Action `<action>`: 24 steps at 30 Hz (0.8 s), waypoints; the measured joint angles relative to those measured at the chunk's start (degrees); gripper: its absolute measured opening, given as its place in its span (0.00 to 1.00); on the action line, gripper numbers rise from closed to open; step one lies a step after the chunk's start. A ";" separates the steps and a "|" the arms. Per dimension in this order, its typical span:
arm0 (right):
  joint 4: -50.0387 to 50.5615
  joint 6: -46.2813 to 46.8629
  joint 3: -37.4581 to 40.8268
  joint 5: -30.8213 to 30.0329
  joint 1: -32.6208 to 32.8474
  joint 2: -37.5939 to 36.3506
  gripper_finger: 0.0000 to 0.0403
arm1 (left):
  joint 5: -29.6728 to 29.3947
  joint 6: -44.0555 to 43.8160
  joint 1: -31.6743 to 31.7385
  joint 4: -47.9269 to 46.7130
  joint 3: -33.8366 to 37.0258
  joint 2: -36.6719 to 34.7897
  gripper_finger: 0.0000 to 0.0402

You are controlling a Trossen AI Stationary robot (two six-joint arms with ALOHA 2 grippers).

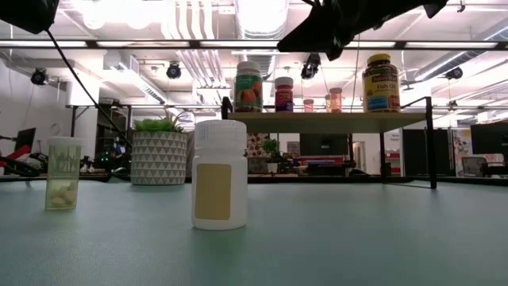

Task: Pick and place medicine bottles onto shelf by color
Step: Adjust the small pink medicine bottle on the shelf

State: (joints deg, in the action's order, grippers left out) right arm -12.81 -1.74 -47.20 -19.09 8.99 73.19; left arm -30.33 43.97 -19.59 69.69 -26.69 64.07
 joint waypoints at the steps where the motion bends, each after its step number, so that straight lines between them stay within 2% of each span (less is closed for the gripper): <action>1: 0.02 0.01 0.01 0.00 0.00 0.03 0.02 | -0.04 0.02 0.00 -0.02 0.15 0.00 0.85; 17: 0.13 1.01 0.53 0.02 0.00 0.07 0.02 | -0.13 5.01 0.02 2.05 1.76 -0.46 0.85; 24: 1.19 2.83 -5.23 -0.39 -0.09 0.13 0.02 | -0.69 9.25 0.00 1.87 1.83 -1.30 0.85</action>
State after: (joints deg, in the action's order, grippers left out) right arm -11.62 1.09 -52.43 -19.48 8.91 73.32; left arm -31.01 53.22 -19.59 71.56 -24.86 62.78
